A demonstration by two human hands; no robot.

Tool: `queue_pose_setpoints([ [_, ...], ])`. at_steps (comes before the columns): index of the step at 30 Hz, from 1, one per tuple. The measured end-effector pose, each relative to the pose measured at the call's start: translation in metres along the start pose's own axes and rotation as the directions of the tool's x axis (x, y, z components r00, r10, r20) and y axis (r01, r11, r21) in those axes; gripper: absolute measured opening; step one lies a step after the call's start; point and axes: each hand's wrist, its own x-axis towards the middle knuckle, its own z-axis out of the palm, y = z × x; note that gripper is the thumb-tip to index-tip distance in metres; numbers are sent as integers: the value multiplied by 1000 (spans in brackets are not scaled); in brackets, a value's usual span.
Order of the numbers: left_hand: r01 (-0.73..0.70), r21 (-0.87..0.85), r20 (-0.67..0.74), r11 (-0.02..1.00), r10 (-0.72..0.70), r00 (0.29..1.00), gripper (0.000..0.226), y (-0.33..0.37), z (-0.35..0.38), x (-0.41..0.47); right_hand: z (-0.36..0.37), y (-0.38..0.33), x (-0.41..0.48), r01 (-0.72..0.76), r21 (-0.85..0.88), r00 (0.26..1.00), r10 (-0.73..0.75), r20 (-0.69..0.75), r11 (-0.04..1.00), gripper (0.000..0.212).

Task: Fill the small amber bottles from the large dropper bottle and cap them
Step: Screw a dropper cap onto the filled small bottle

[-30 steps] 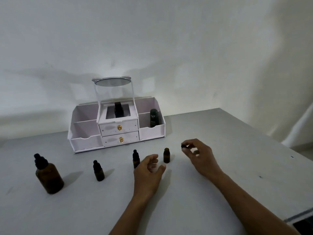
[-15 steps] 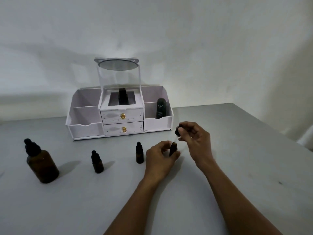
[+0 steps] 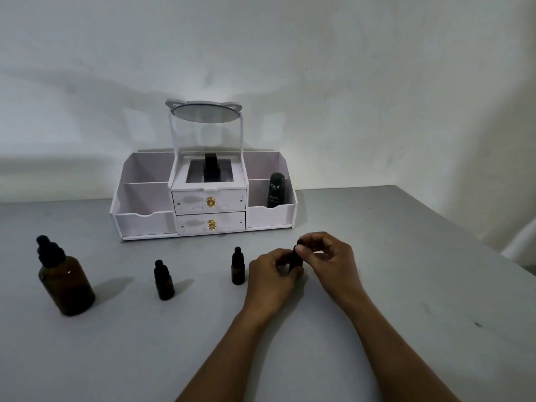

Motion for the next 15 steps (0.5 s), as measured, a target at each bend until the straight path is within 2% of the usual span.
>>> queue_pose_setpoints([
  [4,-7,7,9,1000,7,1000,28,-2,0,2,2,0,0,-11,5,1000,11,-19,1000,13],
  [11,-22,4,-4,1000,22,1000,27,-4,0,0,2,4,-2,29,-10,1000,-29,5,1000,36],
  [15,-30,12,-3,999,30,1000,27,-4,1,1,1,5,-2,37,-16,998,-36,57,999,29],
])
